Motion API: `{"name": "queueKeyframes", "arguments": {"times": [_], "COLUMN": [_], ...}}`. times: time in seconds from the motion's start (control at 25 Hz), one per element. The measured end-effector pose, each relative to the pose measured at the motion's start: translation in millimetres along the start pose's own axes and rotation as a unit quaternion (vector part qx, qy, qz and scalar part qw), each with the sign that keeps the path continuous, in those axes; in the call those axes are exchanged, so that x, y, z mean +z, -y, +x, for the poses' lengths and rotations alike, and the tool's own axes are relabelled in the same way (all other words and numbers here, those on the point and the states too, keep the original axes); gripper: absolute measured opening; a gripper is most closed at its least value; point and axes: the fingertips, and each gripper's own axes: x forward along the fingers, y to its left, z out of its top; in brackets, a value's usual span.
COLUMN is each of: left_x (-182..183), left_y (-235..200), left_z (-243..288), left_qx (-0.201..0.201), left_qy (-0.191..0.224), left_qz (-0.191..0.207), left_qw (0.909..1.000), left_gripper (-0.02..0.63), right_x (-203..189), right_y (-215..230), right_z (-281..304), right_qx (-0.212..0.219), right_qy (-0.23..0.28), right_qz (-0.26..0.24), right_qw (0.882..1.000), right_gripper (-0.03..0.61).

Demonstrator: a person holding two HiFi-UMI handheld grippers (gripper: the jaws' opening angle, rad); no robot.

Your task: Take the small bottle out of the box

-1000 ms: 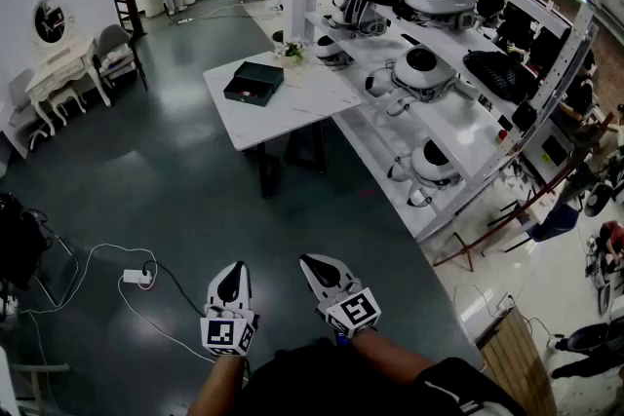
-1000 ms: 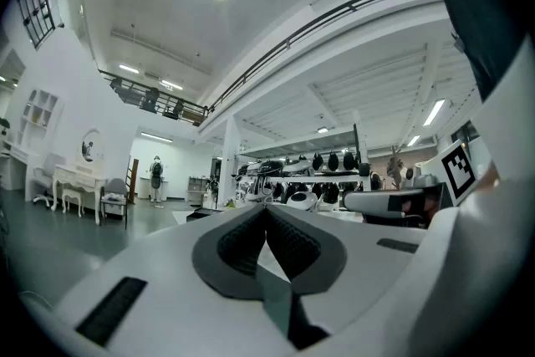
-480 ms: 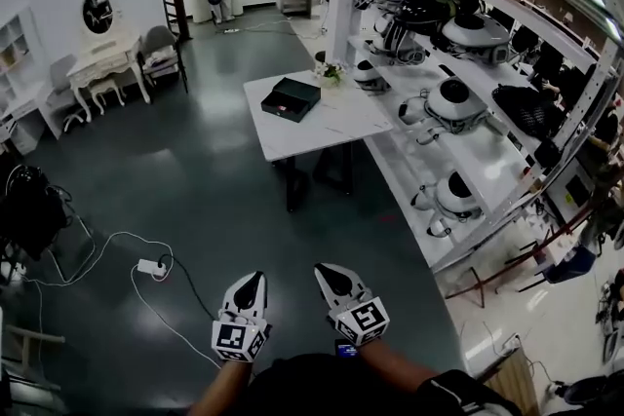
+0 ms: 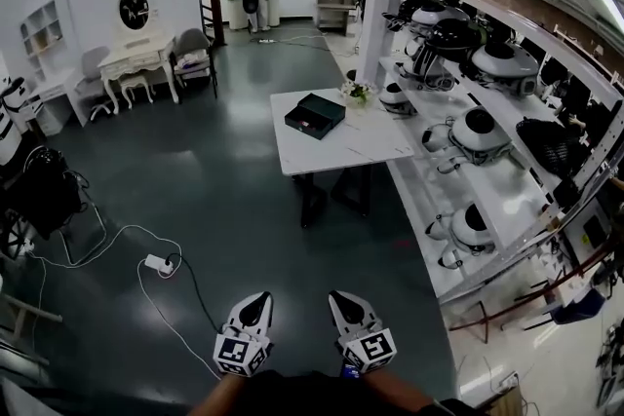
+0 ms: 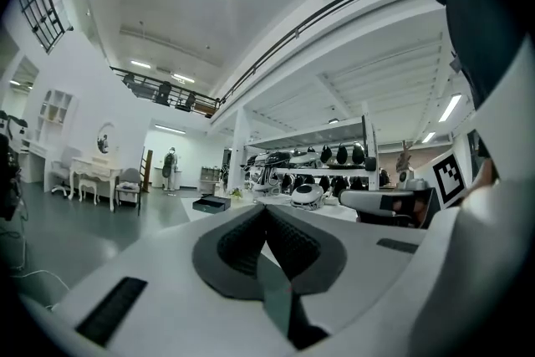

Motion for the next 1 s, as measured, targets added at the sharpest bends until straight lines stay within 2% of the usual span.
{"name": "queueKeyframes", "arguments": {"times": [0.12,0.28,0.4,0.52,0.68,0.88,1.0], "left_x": [-7,-18,-22,-19,-14,13,26], "left_y": [4,8,-7,-33,-79,-145,-186], "left_z": [-2,4,18,49,98,147,170], "left_qx": [0.002,-0.022,-0.017,-0.013,-0.018,-0.028,-0.041], "left_qy": [-0.009,-0.037,-0.043,-0.029,-0.024,-0.01,-0.012], "left_qz": [-0.007,0.0,-0.012,-0.025,-0.016,-0.021,-0.012], "left_qw": [0.9999,0.999,0.9989,0.9992,0.9994,0.9993,0.999], "left_gripper": [0.015,0.015,0.015,0.015,0.015,0.015,0.015], "right_x": [-14,-24,-35,-37,-27,-17,-6], "right_y": [7,20,26,39,66,91,97], "right_z": [-3,5,20,55,115,195,241], "right_qx": [0.001,-0.012,-0.003,0.01,0.002,-0.007,-0.004], "right_qy": [-0.009,-0.014,-0.029,-0.036,-0.028,-0.03,-0.015], "right_qz": [0.019,0.061,0.071,0.054,0.043,0.036,0.023], "right_qw": [1.0,0.998,0.997,0.998,0.999,0.999,1.0], "right_gripper": [0.034,0.034,0.034,0.034,0.034,0.034,0.034]}}
